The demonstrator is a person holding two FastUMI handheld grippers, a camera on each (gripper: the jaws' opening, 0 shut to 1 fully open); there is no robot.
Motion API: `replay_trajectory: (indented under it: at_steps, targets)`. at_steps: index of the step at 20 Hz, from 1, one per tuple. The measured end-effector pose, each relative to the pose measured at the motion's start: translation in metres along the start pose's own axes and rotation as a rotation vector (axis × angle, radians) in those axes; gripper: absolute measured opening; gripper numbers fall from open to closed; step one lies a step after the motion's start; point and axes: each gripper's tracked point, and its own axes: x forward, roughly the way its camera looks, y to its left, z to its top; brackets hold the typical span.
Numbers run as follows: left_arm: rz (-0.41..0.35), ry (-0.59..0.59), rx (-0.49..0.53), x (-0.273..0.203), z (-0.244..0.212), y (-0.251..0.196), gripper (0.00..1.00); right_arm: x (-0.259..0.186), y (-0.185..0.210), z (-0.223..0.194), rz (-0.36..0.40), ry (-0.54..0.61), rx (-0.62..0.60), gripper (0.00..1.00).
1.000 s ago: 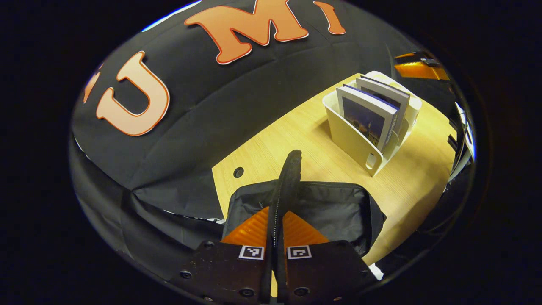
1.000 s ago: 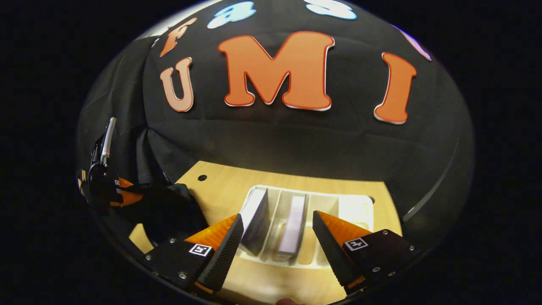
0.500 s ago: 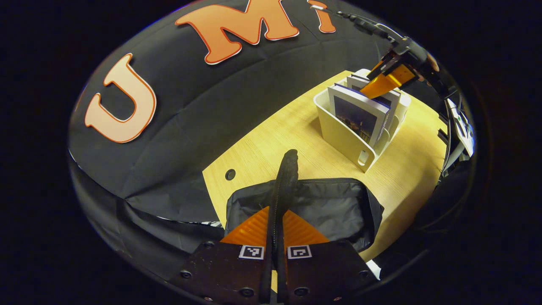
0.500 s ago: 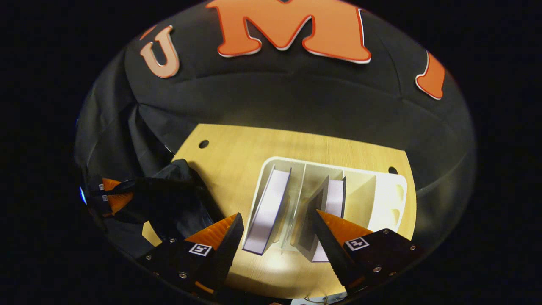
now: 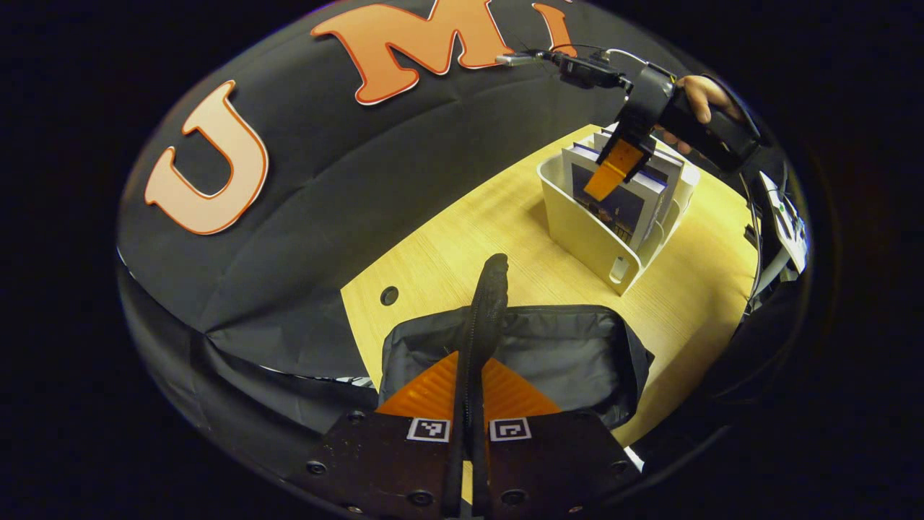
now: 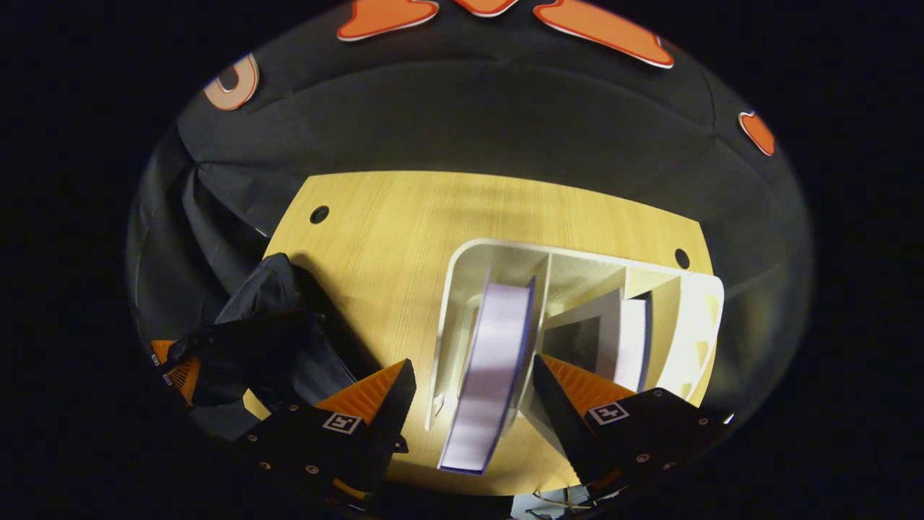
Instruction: Open the schoolbag, grab two books from the bookshelf and put them into the schoolbag.
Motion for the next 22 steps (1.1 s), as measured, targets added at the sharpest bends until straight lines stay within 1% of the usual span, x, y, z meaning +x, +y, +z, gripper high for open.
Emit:
replay_trajectory:
  at_steps: [1,3,4,5,6,7,9,10,14,18,20,22]
  targets:
    - [-0.003,0.0,0.001,0.0,0.0,-0.001,0.06,0.007,0.001,-0.003,-0.015,0.014,-0.009,0.97]
    - [-0.011,-0.002,0.006,-0.001,0.001,-0.002,0.06,0.015,-0.004,-0.009,-0.055,0.06,0.006,0.87]
    - [-0.014,-0.004,0.009,-0.001,0.002,-0.002,0.06,0.017,-0.004,-0.011,-0.062,0.079,0.018,0.75]
    - [-0.018,-0.006,0.011,0.0,0.002,-0.002,0.06,0.017,-0.003,-0.011,-0.061,0.092,0.025,0.78]
    - [-0.022,-0.006,0.012,0.001,0.0,-0.001,0.06,0.017,-0.004,-0.013,-0.061,0.11,0.033,0.58]
    - [-0.028,-0.006,0.013,0.002,-0.001,-0.001,0.06,0.015,-0.006,-0.014,-0.064,0.13,0.052,0.52]
    - [-0.039,-0.009,0.011,0.004,-0.001,-0.001,0.06,0.015,-0.011,-0.018,-0.065,0.181,0.1,0.32]
    - [-0.046,-0.014,0.009,0.004,-0.002,-0.002,0.06,0.014,-0.017,-0.021,-0.066,0.194,0.112,0.37]
    - [-0.075,-0.024,-0.003,0.01,-0.007,-0.001,0.06,-0.016,-0.027,-0.024,-0.041,0.18,0.157,0.35]
    - [-0.094,-0.03,0.007,0.007,-0.01,0.0,0.06,-0.06,-0.037,-0.015,0.003,0.101,0.245,0.35]
    - [-0.097,-0.035,0.031,0.007,-0.007,0.002,0.06,-0.085,-0.043,-0.013,0.026,0.059,0.275,0.35]
    - [-0.102,-0.034,0.033,0.009,-0.006,0.005,0.06,-0.107,-0.047,-0.013,0.049,0.01,0.295,0.35]
